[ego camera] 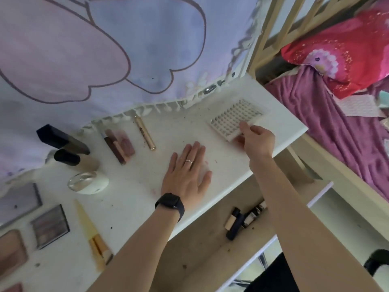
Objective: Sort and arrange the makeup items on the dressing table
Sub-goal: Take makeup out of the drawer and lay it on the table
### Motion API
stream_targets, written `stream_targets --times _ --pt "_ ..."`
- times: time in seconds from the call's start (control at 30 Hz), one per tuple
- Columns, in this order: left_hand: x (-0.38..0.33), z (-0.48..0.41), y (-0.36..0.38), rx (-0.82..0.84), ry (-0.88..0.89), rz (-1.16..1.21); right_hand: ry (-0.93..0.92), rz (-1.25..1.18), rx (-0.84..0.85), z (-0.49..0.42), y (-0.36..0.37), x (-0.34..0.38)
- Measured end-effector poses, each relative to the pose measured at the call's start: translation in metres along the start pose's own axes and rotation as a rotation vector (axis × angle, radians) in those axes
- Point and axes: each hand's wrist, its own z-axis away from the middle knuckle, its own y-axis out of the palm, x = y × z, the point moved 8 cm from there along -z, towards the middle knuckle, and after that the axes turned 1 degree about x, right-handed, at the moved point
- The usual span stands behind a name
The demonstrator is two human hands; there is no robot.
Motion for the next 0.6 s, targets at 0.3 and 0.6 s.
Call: stream_targets --times 0.3,0.6 --pt "0.001 0.002 -0.003 -0.064 0.008 0.023 0.03 0.31 -0.021 -0.028 0.028 0.02" --pt "-0.001 0.002 -0.007 -0.086 0.021 0.033 -0.047 0.451 -0.071 -0.029 0.031 0.024"
